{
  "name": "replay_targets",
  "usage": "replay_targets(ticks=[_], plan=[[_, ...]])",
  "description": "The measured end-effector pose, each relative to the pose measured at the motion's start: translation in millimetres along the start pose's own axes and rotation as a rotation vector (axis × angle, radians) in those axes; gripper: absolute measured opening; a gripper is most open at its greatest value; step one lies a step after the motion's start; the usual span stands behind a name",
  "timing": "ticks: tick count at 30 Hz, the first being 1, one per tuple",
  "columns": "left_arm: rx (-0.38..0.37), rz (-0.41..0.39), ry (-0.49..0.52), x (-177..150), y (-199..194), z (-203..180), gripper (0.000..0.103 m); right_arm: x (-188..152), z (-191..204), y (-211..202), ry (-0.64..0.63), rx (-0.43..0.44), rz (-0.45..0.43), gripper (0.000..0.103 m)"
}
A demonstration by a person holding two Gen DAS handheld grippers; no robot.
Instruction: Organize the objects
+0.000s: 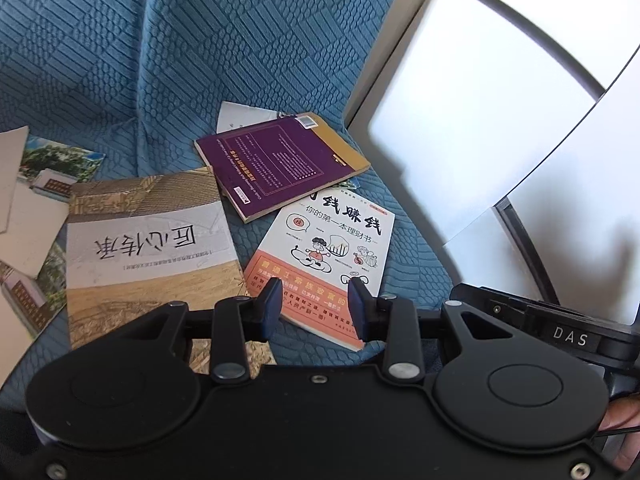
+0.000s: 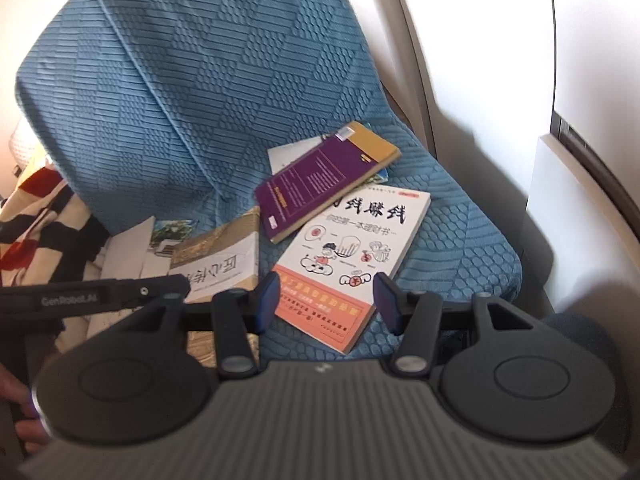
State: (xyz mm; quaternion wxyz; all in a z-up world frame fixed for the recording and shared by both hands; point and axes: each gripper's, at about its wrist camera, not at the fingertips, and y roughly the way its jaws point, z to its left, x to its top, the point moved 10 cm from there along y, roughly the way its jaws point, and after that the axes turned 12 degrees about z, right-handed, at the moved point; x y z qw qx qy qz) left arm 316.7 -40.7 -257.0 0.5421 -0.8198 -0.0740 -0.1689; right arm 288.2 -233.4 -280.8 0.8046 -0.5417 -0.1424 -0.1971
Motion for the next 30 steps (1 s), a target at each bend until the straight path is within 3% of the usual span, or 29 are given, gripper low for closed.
replay_targets(ticks=[11,20,30], plan=[[0.009,0.113,0.052,29.9,80.0,10.4,0.035,5.2,-19.0,58.2,0.076,0.001,0.101,0.055],[0.032,0.170,0.086,45.6,123.1,25.2,0.042,10.4,-32.0,94.4,0.108,-0.012,0.161,0.053],[0.050,0.211,0.126,50.8,148.5,27.3,0.043,11.2,-42.6,119.8,0.144,-0.046,0.213,0.029]])
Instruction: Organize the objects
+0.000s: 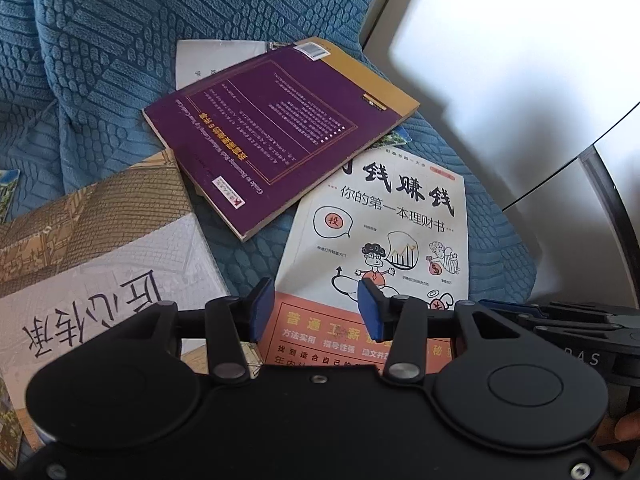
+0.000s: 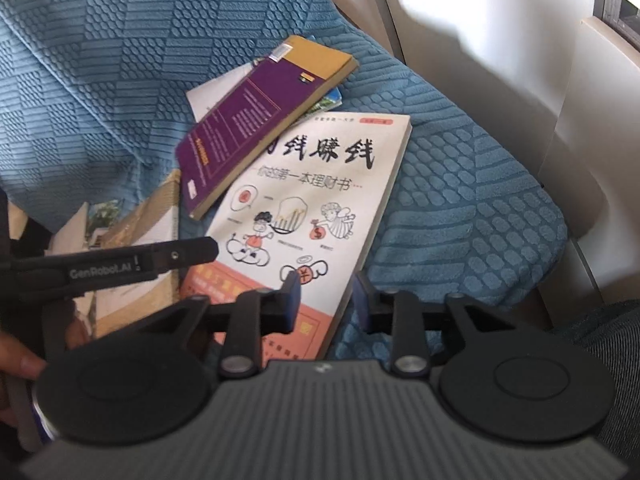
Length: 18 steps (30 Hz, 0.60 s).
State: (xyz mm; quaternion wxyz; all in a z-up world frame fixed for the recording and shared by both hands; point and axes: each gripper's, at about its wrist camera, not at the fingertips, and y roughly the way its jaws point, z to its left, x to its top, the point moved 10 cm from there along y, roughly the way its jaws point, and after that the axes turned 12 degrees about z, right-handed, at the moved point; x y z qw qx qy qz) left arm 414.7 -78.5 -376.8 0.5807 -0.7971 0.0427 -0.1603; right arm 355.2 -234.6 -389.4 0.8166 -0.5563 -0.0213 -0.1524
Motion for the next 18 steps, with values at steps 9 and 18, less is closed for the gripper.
replay_targets(ticks=[9,18], plan=[[0.011,0.035,-0.029,-0.2,13.9,6.1,0.045,-2.6,-3.9,13.3,0.042,0.046,0.044,0.028],[0.043,0.035,-0.021,-4.4,14.0,-1.6,0.047,-2.7,-2.6,12.3,0.031,0.048,0.041,0.029]])
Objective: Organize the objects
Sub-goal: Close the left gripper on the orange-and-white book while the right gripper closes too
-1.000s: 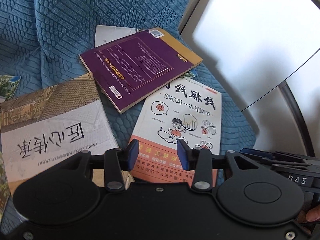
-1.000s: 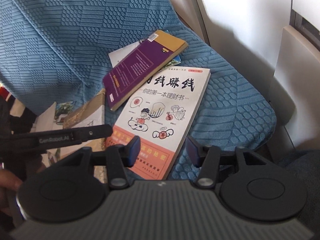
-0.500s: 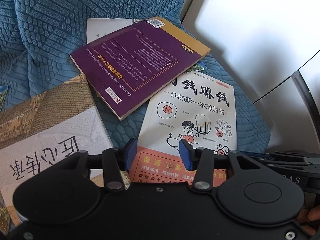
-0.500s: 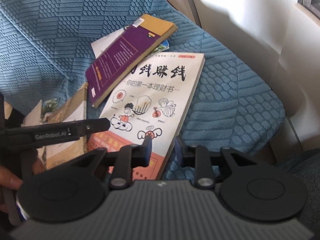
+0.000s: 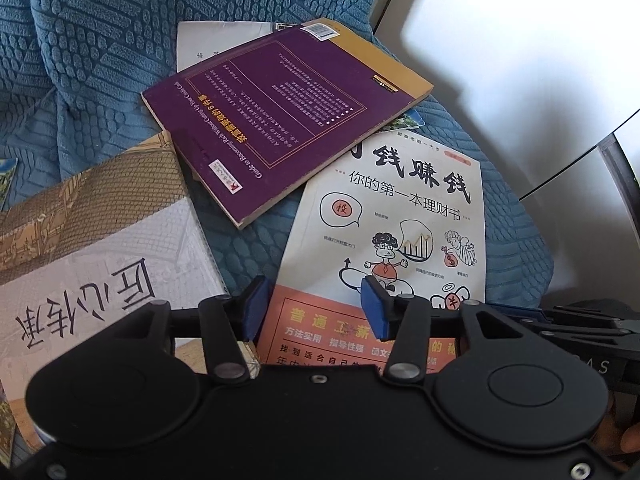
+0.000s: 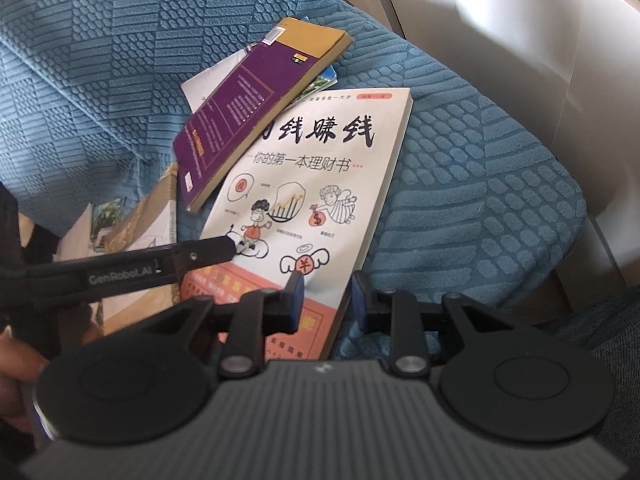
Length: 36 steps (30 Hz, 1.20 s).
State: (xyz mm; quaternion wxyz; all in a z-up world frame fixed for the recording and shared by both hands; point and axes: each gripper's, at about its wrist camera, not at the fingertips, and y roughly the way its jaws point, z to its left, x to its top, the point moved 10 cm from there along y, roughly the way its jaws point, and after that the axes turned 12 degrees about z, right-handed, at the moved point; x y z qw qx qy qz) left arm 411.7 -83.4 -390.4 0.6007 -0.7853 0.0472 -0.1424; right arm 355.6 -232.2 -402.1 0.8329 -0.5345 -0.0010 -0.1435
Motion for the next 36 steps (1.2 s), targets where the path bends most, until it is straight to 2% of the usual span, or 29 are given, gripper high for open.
replay_targets(ticks=[5,15,26,31,36], plan=[[-0.026,0.027,-0.006,-4.9,-1.3,-3.7,0.047,0.1,-3.8,-5.5,-0.008,0.002,0.005,0.029],[-0.035,0.063,0.020,-27.1,-6.6,-23.1,0.047,-6.6,-15.7,-24.2,-0.038,-0.048,0.013,0.029],[-0.049,0.107,0.022,-63.4,-8.8,-43.3,0.047,-34.4,-25.5,-40.3,-0.054,-0.102,0.033,0.029],[-0.060,0.109,0.013,-79.8,-9.3,-47.2,0.047,-47.7,-31.2,-44.7,-0.050,-0.096,0.031,0.029],[-0.077,0.094,-0.025,-76.3,-8.6,-43.7,0.043,-44.7,-38.9,-41.3,-0.021,-0.066,0.034,0.028]])
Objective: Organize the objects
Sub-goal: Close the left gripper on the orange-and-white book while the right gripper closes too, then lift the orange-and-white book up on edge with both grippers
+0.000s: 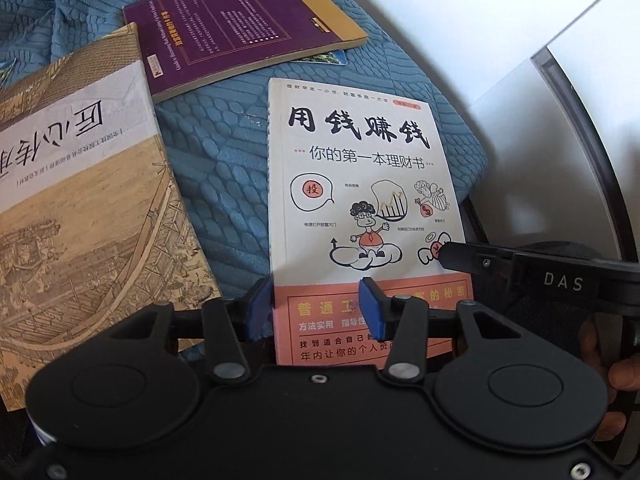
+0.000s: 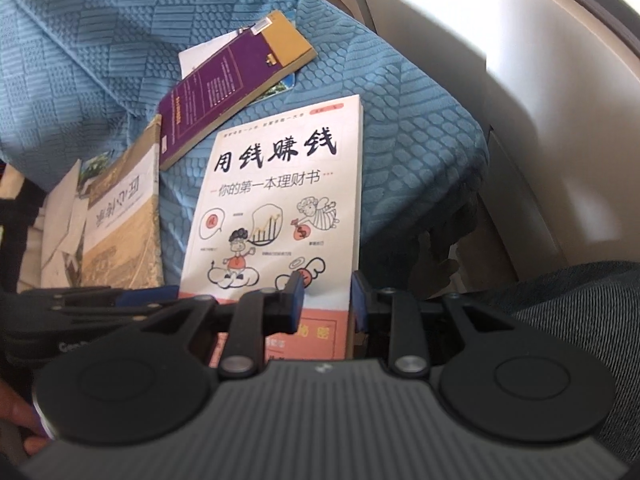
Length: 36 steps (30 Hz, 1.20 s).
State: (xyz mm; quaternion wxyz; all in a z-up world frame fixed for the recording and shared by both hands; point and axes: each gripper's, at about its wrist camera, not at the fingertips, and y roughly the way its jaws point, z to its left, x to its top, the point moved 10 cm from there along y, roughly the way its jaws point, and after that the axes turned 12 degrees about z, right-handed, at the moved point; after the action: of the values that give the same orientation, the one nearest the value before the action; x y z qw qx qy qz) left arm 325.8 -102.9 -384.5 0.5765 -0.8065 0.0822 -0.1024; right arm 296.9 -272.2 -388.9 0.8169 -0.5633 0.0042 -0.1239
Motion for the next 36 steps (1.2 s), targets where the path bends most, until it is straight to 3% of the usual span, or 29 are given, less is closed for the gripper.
replay_targets(ticks=[7,18,24,34,36], plan=[[-0.081,-0.005,-0.137,-15.2,-13.1,14.6,0.043,6.7,-11.8,-0.2,0.070,0.024,0.023,0.030],[-0.178,0.064,-0.245,-31.9,3.8,28.6,0.046,0.6,-22.1,10.1,0.187,0.119,0.112,0.043],[-0.268,0.094,-0.277,-33.4,17.4,28.9,0.045,1.3,-18.6,24.4,0.217,0.188,0.162,0.054],[-0.341,0.096,-0.295,-30.2,25.9,32.3,0.047,2.8,-23.7,43.4,0.330,0.349,0.208,0.060],[-0.336,0.092,-0.279,-30.7,24.5,30.5,0.046,2.4,-21.8,43.8,0.329,0.366,0.213,0.057]])
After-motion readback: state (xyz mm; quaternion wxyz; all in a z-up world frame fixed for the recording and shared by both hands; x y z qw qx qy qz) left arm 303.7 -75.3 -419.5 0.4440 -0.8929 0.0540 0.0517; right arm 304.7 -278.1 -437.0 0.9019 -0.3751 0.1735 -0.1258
